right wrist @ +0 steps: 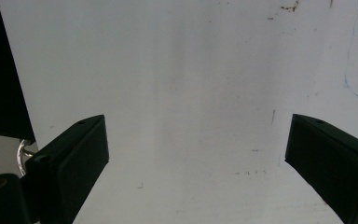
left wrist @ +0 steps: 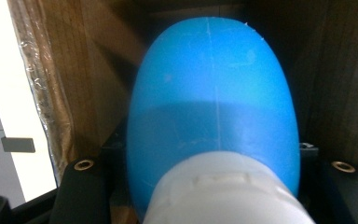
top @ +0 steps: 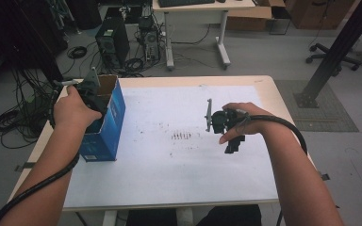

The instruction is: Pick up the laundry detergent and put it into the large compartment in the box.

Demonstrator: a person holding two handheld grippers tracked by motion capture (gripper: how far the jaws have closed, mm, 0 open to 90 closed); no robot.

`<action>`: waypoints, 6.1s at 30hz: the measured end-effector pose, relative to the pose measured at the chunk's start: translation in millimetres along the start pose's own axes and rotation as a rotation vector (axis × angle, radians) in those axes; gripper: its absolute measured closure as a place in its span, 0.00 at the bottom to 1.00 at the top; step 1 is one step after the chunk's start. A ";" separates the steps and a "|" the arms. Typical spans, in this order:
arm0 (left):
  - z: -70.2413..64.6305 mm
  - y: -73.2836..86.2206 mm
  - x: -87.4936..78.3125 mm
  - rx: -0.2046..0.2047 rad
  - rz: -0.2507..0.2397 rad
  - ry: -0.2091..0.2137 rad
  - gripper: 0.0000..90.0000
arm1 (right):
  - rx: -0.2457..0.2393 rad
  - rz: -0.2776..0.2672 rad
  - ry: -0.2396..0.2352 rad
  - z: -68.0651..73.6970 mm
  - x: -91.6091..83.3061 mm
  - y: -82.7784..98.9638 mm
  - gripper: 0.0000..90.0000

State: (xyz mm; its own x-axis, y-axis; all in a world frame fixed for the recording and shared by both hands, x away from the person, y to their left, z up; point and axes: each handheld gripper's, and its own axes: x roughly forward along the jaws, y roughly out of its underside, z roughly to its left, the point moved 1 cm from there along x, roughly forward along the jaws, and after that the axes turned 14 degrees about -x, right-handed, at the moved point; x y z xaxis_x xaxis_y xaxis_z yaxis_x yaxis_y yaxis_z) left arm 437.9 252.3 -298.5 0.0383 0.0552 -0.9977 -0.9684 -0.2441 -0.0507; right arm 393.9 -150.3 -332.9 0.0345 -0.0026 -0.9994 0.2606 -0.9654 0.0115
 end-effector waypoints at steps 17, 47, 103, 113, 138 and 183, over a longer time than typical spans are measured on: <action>-1.1 -0.1 -2.3 0.026 -0.019 -0.014 0.33 | 0.006 0.003 0.002 1.6 -1.2 1.4 0.06; 0.1 11.5 -52.8 0.094 -0.097 -0.017 0.17 | 0.005 0.003 0.009 1.8 -6.4 0.6 0.06; -83.7 33.9 -124.0 0.847 -0.126 0.021 0.00 | 0.039 0.023 0.007 10.6 -15.0 12.3 0.07; -109.9 33.3 -135.5 1.000 -0.105 0.098 0.00 | 0.050 0.023 0.005 10.2 -16.8 17.7 0.07; -161.7 50.9 -143.1 1.391 -0.097 0.137 0.00 | 0.068 0.022 0.008 10.8 -18.8 30.4 0.07; -178.2 70.0 -125.9 1.490 -0.068 0.141 0.00 | 0.072 0.037 0.021 16.6 -22.6 35.9 0.07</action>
State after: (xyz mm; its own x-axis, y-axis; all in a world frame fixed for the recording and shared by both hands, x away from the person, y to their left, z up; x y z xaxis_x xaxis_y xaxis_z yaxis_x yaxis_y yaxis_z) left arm 409.1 55.7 -184.3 0.0309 -0.0865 -0.9958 -0.3168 0.9440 -0.0918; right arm 386.4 -189.2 -310.5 0.0633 -0.0335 -0.9974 0.1889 -0.9810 0.0449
